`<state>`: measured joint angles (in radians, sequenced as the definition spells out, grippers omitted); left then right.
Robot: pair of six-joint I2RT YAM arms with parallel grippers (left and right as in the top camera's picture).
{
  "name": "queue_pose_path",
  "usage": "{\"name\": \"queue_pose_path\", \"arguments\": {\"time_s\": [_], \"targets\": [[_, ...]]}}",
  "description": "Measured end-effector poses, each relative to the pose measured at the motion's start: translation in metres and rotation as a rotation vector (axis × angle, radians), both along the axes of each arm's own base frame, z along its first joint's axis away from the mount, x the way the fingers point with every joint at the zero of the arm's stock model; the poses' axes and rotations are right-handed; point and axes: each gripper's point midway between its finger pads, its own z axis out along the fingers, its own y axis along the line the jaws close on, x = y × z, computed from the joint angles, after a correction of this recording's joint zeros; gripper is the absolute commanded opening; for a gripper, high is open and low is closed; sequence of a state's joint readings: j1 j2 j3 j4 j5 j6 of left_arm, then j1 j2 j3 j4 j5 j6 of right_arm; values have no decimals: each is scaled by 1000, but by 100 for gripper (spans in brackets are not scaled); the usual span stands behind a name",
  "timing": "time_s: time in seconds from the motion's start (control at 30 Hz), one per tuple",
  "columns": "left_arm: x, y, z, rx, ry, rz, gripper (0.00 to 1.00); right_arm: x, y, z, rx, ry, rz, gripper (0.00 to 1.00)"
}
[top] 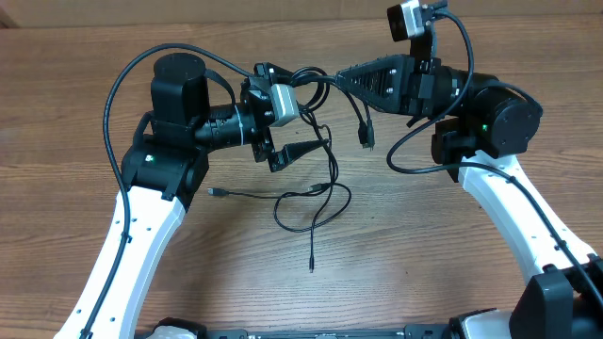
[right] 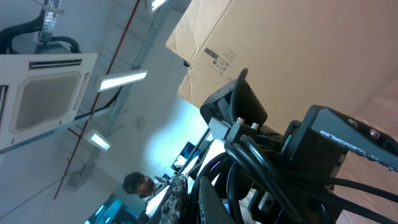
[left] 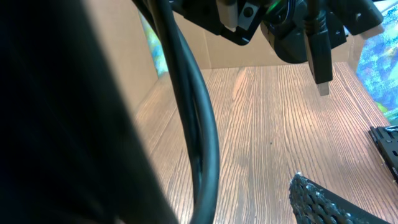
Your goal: Untangle cables
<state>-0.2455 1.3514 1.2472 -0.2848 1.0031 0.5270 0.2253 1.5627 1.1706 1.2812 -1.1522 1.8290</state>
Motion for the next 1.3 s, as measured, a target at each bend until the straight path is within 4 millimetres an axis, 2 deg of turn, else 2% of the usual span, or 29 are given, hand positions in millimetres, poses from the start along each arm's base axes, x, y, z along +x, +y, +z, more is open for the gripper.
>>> {"name": "queue_pose_path", "arguments": {"time_s": [0.2, 0.37, 0.73, 0.8, 0.93, 1.0, 1.07, 1.3], "targets": [[-1, 0, -3, 5, 22, 0, 89, 9, -10, 2, 15, 3, -41, 4], [-2, 0, -4, 5, 28, 1, 74, 15, -17, 5, 31, 6, -71, 4], [-2, 0, -4, 5, 26, 0, 78, 15, -17, 6, 36, 8, -74, 4], [-1, 0, -3, 4, 22, 0, 66, 15, -17, 6, 35, 8, -74, 4], [0, 0, 0, -2, 11, 1, 28, 15, -17, 5, 33, 7, -72, 4], [0, 0, 0, -1, 1, 0, 13, 15, -17, 5, 33, 7, -72, 4], [0, 0, 0, -2, 4, 0, 4, 15, -17, 5, 33, 7, -72, 4], [0, 0, -1, 0, 8, 0, 4, 15, -17, 5, 34, 6, -72, 4]]}}
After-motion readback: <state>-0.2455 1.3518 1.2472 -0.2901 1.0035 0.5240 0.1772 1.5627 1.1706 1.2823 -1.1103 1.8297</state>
